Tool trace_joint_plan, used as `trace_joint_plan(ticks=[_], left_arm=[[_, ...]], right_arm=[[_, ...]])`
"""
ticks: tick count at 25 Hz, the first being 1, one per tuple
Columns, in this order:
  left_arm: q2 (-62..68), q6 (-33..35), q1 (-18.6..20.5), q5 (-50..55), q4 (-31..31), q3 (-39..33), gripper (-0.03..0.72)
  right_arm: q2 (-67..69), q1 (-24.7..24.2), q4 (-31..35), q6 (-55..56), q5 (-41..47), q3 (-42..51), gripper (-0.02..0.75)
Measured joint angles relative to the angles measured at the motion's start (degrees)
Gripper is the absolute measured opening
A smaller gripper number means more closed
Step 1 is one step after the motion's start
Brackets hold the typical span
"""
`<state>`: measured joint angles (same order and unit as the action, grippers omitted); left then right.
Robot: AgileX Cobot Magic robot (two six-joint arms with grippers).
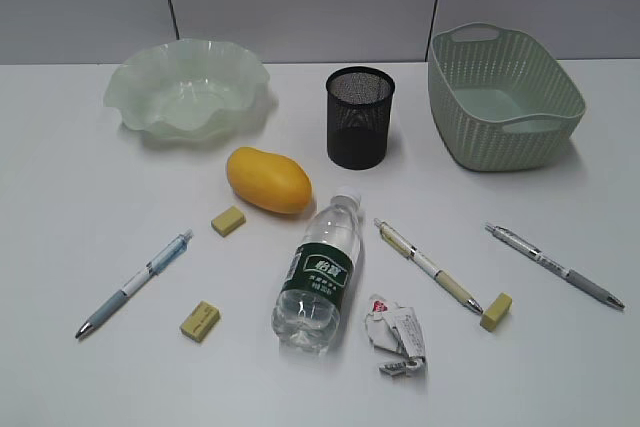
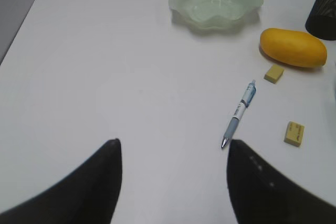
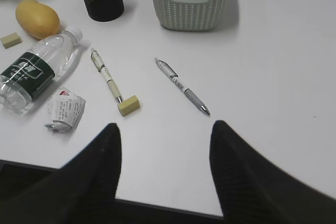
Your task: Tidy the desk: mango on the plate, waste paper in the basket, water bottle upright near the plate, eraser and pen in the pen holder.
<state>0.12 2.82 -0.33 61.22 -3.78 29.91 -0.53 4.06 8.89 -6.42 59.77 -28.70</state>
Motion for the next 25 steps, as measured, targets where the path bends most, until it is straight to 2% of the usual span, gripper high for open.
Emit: trace_joint_plan(ticks=[25], left_arm=[[0.0,0.0,0.0,0.0,0.0,0.0,0.455]], right_arm=[[0.0,0.0,0.0,0.1,0.0,0.0,0.435]])
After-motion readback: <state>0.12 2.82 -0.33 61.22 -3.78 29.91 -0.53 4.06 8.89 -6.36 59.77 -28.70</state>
